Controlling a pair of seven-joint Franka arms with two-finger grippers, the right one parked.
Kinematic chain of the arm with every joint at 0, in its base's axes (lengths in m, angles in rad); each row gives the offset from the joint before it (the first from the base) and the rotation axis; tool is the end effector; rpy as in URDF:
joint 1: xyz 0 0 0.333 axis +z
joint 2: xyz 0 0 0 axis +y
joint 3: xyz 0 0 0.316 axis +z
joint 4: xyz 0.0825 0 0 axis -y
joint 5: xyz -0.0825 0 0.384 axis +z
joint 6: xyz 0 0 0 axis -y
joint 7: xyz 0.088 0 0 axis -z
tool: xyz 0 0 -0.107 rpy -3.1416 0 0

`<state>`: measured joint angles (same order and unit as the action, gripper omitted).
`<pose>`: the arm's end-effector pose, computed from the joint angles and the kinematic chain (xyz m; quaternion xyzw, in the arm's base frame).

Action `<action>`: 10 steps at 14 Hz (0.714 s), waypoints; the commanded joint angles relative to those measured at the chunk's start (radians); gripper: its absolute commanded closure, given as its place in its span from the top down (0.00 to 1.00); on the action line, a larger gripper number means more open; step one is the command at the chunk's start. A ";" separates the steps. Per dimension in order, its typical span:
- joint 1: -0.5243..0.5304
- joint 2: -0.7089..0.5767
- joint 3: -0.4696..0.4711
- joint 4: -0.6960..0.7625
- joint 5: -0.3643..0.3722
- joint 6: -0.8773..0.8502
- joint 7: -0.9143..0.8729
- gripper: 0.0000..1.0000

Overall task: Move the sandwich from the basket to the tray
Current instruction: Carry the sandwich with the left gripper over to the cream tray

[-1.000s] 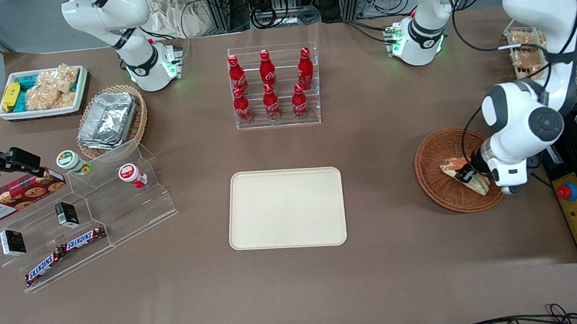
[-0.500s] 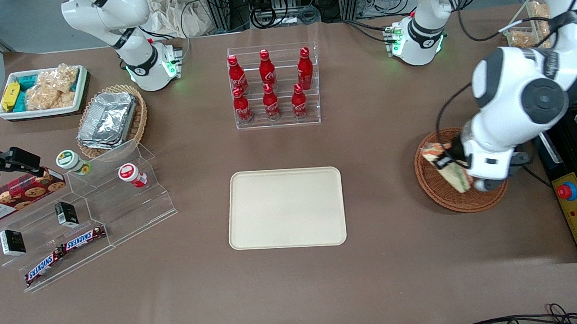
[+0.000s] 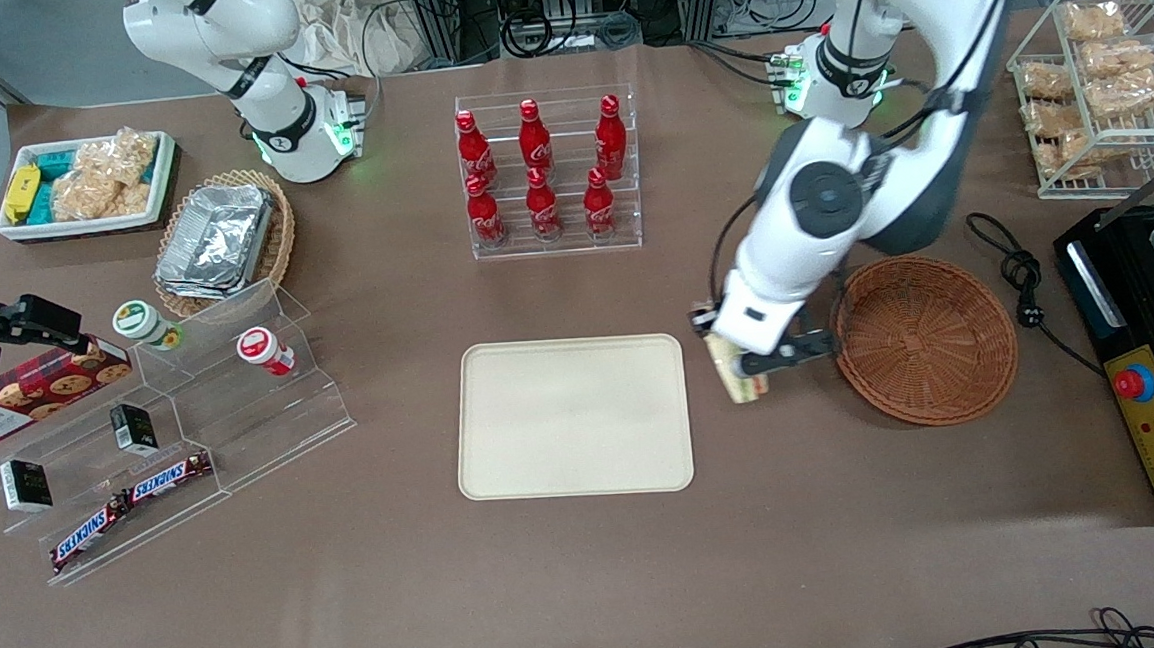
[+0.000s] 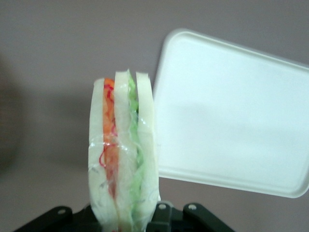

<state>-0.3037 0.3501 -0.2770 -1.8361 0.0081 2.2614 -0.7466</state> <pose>0.5441 -0.3420 0.3549 0.9940 0.0903 0.0081 0.0613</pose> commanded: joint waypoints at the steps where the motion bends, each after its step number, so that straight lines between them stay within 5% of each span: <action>1: -0.057 0.128 0.009 0.026 0.117 0.172 0.016 0.00; 4: -0.066 0.225 0.009 0.055 0.214 0.283 0.018 0.10; 5: -0.066 0.251 0.009 0.081 0.240 0.290 0.019 0.23; 8: -0.068 0.294 0.009 0.113 0.257 0.293 0.004 0.94; 10: -0.068 0.293 0.009 0.113 0.256 0.303 0.003 0.98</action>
<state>-0.3643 0.6349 -0.2723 -1.7479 0.2474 2.5585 -0.7417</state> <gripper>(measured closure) 0.458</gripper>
